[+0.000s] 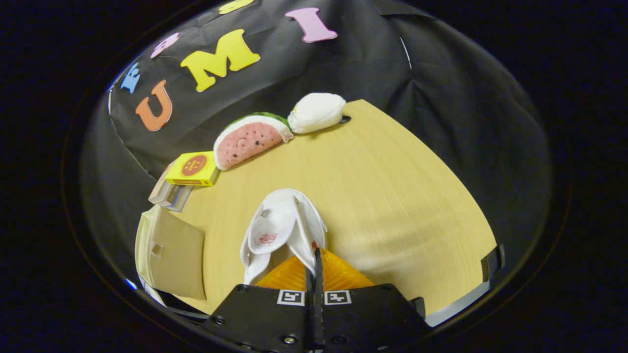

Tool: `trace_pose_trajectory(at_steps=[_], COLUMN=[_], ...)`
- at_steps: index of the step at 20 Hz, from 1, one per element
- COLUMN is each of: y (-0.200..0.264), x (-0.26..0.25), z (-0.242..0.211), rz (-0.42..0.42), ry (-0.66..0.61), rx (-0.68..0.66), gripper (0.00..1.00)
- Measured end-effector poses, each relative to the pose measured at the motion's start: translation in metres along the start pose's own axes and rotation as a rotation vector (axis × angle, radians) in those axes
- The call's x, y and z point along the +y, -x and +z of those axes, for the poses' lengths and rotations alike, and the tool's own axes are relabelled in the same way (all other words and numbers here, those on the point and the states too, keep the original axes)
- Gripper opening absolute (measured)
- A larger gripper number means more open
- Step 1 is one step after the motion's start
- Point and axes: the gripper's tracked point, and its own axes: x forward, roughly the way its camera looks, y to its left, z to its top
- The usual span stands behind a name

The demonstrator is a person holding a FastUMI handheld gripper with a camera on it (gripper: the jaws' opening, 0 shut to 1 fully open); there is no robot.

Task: Open the storage box then place both shoes into the box .Put the left shoe in first, then the right shoe, with the right side of both shoes facing outward in a uniform manner.

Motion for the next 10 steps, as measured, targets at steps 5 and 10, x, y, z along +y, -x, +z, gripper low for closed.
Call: trace_pose_trajectory(at_steps=[5, 10], y=[0.025, 0.048], x=[0.084, 0.187], z=[-0.011, -0.021], rz=[0.027, 0.071], ry=[-0.072, -0.112], rx=[-0.029, -0.063], gripper=[0.0, 0.0])
